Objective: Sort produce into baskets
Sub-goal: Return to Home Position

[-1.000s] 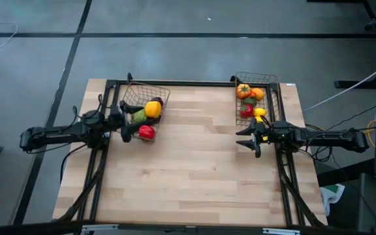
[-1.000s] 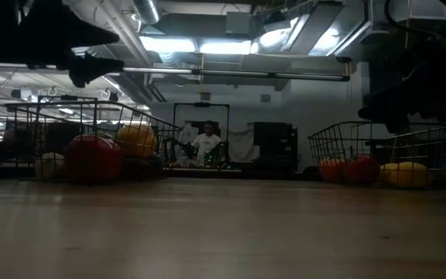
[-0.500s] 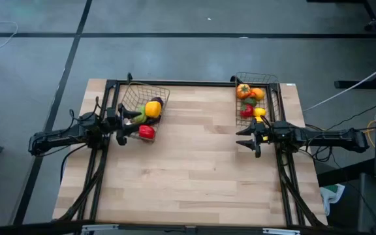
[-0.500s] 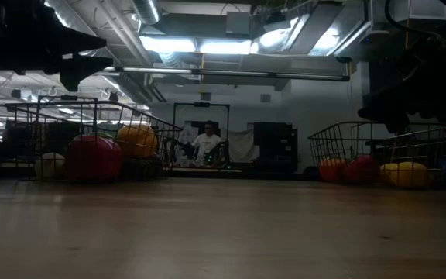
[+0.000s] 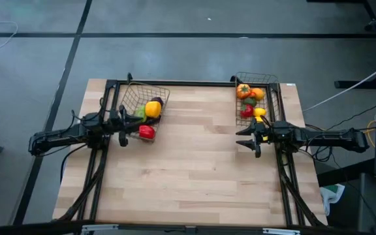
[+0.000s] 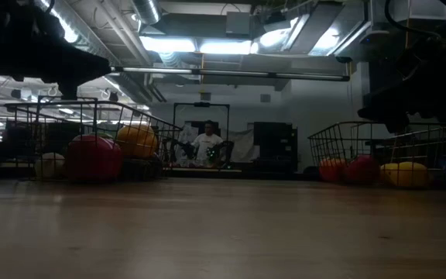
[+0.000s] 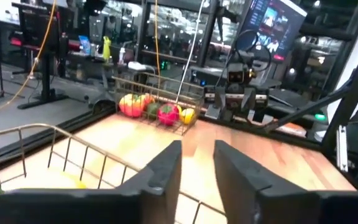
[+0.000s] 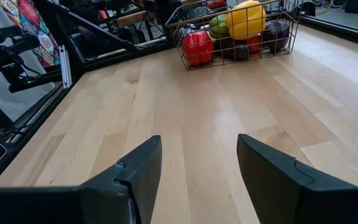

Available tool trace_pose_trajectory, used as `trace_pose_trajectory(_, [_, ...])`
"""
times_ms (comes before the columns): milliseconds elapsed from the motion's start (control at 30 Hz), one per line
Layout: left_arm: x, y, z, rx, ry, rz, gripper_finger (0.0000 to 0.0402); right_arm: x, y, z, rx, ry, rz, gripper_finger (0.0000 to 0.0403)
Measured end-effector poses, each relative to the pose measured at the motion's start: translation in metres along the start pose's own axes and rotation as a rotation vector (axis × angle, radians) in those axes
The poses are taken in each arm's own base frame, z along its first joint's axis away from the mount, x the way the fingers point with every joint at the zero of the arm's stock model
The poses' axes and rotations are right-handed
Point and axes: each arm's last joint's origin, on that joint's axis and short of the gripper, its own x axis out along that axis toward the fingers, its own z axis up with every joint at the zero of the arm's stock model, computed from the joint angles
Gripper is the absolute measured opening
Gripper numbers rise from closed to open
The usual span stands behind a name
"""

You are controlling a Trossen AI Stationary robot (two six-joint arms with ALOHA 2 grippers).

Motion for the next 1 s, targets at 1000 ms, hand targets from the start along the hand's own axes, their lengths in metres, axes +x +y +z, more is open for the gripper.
trace_pose_trajectory(1000, [-0.0001,0.0012,-0.0065,0.057,0.068,0.016,0.0029,0.0,0.0,0.0001,0.0,0.0,0.0,0.0209])
